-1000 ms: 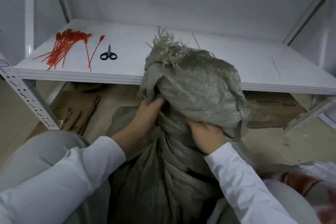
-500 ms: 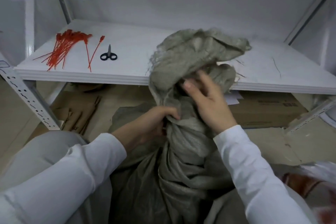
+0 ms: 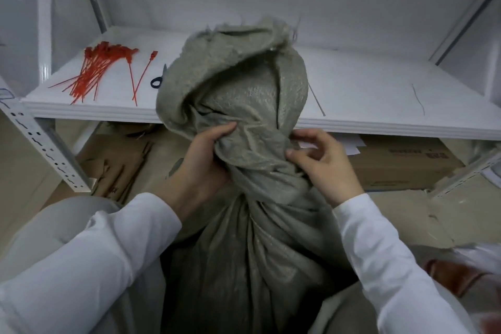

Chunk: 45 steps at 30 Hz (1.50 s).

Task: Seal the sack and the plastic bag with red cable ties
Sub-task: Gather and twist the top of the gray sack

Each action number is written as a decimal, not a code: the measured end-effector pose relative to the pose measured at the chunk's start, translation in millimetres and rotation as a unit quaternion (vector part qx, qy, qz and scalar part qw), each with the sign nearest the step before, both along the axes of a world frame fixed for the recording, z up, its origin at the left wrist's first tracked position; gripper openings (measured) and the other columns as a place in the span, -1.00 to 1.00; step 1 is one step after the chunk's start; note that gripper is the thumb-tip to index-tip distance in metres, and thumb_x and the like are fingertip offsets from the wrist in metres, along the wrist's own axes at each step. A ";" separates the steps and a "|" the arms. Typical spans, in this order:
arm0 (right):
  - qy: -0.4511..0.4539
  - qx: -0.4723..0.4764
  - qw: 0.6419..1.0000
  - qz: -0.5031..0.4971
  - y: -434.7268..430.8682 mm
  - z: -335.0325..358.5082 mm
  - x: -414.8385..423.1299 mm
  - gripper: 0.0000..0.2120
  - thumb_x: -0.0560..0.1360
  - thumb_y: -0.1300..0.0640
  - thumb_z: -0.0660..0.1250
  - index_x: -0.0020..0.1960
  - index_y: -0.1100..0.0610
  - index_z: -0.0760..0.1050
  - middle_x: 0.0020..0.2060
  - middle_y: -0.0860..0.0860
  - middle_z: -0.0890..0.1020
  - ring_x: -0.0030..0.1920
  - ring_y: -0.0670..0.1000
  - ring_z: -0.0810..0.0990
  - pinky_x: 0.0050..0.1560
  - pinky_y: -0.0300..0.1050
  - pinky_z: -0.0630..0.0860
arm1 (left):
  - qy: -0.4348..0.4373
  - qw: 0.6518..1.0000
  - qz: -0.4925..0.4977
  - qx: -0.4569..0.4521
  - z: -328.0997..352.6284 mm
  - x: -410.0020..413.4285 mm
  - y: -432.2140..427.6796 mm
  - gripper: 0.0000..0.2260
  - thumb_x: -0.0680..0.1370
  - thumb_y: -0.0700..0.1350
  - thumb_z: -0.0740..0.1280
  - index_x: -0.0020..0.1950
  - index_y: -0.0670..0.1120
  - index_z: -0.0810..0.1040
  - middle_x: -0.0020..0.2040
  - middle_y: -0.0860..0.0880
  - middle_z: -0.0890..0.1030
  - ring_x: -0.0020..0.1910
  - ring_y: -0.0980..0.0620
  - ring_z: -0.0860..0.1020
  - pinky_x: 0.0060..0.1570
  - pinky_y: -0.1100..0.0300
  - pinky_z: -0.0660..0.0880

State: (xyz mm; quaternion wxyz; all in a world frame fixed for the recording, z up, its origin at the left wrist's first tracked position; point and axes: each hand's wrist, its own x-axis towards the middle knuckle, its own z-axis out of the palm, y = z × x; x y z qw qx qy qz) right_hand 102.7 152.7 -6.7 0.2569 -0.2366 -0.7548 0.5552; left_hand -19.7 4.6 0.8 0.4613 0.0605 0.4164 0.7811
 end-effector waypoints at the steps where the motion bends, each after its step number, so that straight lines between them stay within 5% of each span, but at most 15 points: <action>1: -0.034 -0.011 0.999 0.030 -0.7 -3.3 1.0 -0.69 0.41 0.32 0.46 0.10 0.12 0.51 -0.06 0.09 0.65 -0.20 0.01 0.54 -0.06 -0.14 0.54 | -0.005 1.000 0.006 0.002 1.1 -1.0 -0.7 -0.70 0.57 -0.09 0.20 0.20 -0.20 0.56 0.13 -0.14 0.65 0.13 -0.09 0.61 0.08 0.05 0.49; 5: -0.118 -0.013 0.985 0.128 -1.4 -1.8 9.0 -0.70 0.35 0.29 0.52 0.02 0.09 0.55 -0.21 0.06 0.60 -0.19 0.04 0.51 -0.05 -0.06 0.49 | -0.019 0.999 0.030 0.009 4.2 -2.3 -5.1 -0.76 0.58 -0.07 0.22 0.04 -0.17 0.61 -0.05 -0.10 0.70 -0.01 -0.05 0.64 0.01 0.05 0.50; 7: -0.158 -0.006 0.978 0.139 -1.8 3.9 13.8 -0.71 0.31 0.20 0.56 -0.02 0.08 0.56 -0.24 -0.03 0.59 -0.18 -0.04 0.57 -0.02 -0.12 0.51 | -0.025 0.999 0.027 0.014 6.4 -1.0 -6.8 -0.73 0.57 -0.03 0.24 0.11 -0.17 0.59 0.03 -0.11 0.69 0.06 -0.08 0.62 0.08 0.01 0.50; 10: -0.209 0.041 0.967 0.139 -11.2 12.5 16.1 -0.57 0.38 0.03 0.49 0.20 0.04 0.47 0.03 -0.24 0.54 0.01 -0.31 0.51 0.11 -0.45 0.38 | -0.025 1.000 -0.007 0.017 7.1 1.5 -6.5 -0.62 0.53 0.04 0.26 0.25 -0.16 0.54 0.16 -0.14 0.64 0.17 -0.12 0.58 0.16 -0.03 0.46; 12: -0.236 0.076 0.961 0.123 -21.1 17.3 15.0 -0.45 0.39 -0.08 0.42 0.34 0.03 0.43 0.09 -0.25 0.44 0.12 -0.28 0.39 0.12 -0.47 0.24 | -0.026 0.999 -0.028 0.014 6.1 2.3 -5.5 -0.61 0.51 0.05 0.26 0.22 -0.16 0.56 0.16 -0.15 0.64 0.16 -0.13 0.59 0.15 -0.03 0.47; 16: -0.176 0.012 0.980 0.091 -35.5 20.3 15.0 -0.51 0.12 -0.15 0.50 0.03 -0.15 0.48 -0.01 -0.30 0.51 0.07 -0.27 0.48 0.15 -0.39 0.34 | -0.010 0.998 -0.060 -0.004 3.0 0.2 -1.6 -0.64 0.60 0.05 0.17 0.18 -0.16 0.57 0.15 -0.16 0.64 0.15 -0.11 0.59 0.16 0.01 0.47; 20: -0.062 -0.028 0.996 0.061 -38.6 14.6 12.7 -0.65 0.28 0.18 0.58 -0.15 -0.12 0.47 -0.23 -0.37 0.52 -0.27 -0.50 0.51 -0.22 -0.64 0.37 | 0.021 0.998 -0.047 -0.043 -4.3 -9.7 4.1 -0.61 0.58 0.10 0.23 0.26 -0.13 0.54 0.17 -0.13 0.63 0.18 -0.11 0.59 0.19 0.00 0.48; 25: 0.004 0.017 0.997 -0.076 -19.4 1.2 0.6 -0.81 0.29 0.09 0.59 -0.16 0.00 0.62 -0.10 -0.08 0.70 -0.03 -0.14 0.67 0.06 -0.15 0.57 | 0.064 0.985 0.093 -0.133 -22.6 -18.7 4.7 -0.61 0.49 0.08 0.40 0.24 -0.07 0.54 0.08 -0.04 0.67 0.01 -0.02 0.65 -0.11 0.12 0.58; 28: 0.011 0.019 0.973 -0.230 -3.3 -8.7 -2.2 -0.72 0.31 0.04 0.57 -0.07 0.16 0.65 -0.08 0.07 0.70 0.01 0.03 0.66 0.06 -0.11 0.54 | 0.174 0.953 0.148 -0.198 -19.2 -4.6 4.5 -0.60 0.50 0.10 0.37 0.16 -0.18 0.49 0.00 -0.10 0.62 -0.17 0.01 0.62 -0.35 0.19 0.50; 32: -0.032 0.151 0.933 -0.325 -6.6 -13.7 -9.2 -0.64 0.32 -0.02 0.52 -0.04 0.25 0.64 -0.08 0.20 0.69 0.01 0.21 0.65 -0.06 -0.07 0.53 | 0.277 0.948 0.062 -0.145 -7.8 31.2 0.4 -0.65 0.47 0.02 0.44 0.12 -0.13 0.44 0.01 -0.05 0.59 -0.09 0.06 0.61 -0.16 0.12 0.54; 35: -0.027 0.281 0.930 -0.233 -30.6 -16.5 -14.8 -0.71 0.28 0.07 0.45 -0.09 0.23 0.61 -0.15 0.23 0.68 -0.09 0.26 0.62 -0.21 -0.05 0.50 | 0.282 0.955 -0.064 -0.064 -4.8 46.4 0.3 -0.70 0.42 -0.03 0.46 0.11 -0.06 0.56 0.04 0.04 0.65 0.09 0.11 0.60 0.07 0.20 0.51; 38: -0.043 0.325 0.943 -0.051 -55.0 -21.6 -17.2 -0.83 0.27 0.17 0.34 -0.16 0.21 0.53 -0.25 0.15 0.64 -0.19 0.18 0.60 -0.26 -0.04 0.49 | 0.247 0.964 0.016 -0.103 -9.8 41.0 1.0 -0.80 0.43 -0.14 0.49 0.03 -0.10 0.65 0.00 0.01 0.70 0.02 0.11 0.64 0.06 0.25 0.54; 41: -0.054 0.293 0.948 0.111 -70.1 -30.6 -13.4 -0.75 0.30 0.21 0.29 -0.04 0.19 0.57 -0.04 0.09 0.62 0.02 0.08 0.56 0.02 -0.16 0.47 | 0.104 0.976 0.102 -0.160 -20.8 25.2 2.8 -0.91 0.46 -0.21 0.42 -0.23 -0.20 0.62 -0.36 -0.08 0.66 -0.35 -0.01 0.62 -0.34 0.28 0.53; 43: -0.037 0.269 0.952 0.141 -70.7 -31.3 -9.8 -0.55 0.34 0.19 0.27 0.22 0.14 0.56 0.20 0.03 0.55 0.25 -0.04 0.47 0.29 -0.38 0.31 | 0.055 0.981 0.120 -0.142 -24.0 15.0 5.1 -0.87 0.52 -0.28 0.26 -0.13 -0.23 0.60 -0.27 -0.12 0.67 -0.34 0.01 0.63 -0.39 0.30 0.53; 45: -0.013 0.216 0.968 0.124 -62.9 -24.0 -9.0 -0.55 0.34 0.23 0.29 0.22 0.08 0.57 0.21 -0.05 0.57 0.24 -0.09 0.51 0.33 -0.30 0.36 | 0.032 0.986 0.119 -0.110 -23.7 10.3 7.1 -0.80 0.56 -0.26 0.18 0.01 -0.24 0.60 -0.18 -0.12 0.69 -0.26 0.01 0.66 -0.35 0.28 0.58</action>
